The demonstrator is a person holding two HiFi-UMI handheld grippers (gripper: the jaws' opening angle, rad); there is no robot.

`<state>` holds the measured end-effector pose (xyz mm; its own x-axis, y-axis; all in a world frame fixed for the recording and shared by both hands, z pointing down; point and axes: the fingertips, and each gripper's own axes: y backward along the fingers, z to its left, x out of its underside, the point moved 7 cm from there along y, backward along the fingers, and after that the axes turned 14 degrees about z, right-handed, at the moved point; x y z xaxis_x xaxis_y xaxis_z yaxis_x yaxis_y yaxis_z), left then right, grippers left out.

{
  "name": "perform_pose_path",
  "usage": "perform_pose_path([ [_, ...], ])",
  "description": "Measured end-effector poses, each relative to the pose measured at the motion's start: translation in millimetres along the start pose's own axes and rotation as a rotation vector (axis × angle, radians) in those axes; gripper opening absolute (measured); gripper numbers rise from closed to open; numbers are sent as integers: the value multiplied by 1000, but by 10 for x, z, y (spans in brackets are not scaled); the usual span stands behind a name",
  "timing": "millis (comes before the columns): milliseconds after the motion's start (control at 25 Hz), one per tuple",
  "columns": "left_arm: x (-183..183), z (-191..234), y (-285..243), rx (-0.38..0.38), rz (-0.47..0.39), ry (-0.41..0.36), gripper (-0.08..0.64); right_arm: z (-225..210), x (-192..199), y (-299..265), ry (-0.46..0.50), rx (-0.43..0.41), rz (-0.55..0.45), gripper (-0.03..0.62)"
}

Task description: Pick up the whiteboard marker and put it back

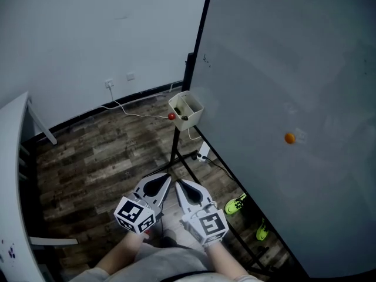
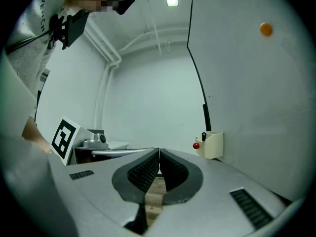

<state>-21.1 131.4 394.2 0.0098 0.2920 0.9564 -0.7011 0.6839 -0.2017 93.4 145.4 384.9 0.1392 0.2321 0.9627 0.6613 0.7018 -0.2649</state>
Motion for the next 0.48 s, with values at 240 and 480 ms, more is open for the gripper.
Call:
perform_pose_path([
  [240,-57,76,-265,-30,-2,11,15,-275,-40,-146,-4,-23,-2,20],
  [480,-18,172,-400,-36,13,17,15,-392,-45,-257,5,-39,2,20],
])
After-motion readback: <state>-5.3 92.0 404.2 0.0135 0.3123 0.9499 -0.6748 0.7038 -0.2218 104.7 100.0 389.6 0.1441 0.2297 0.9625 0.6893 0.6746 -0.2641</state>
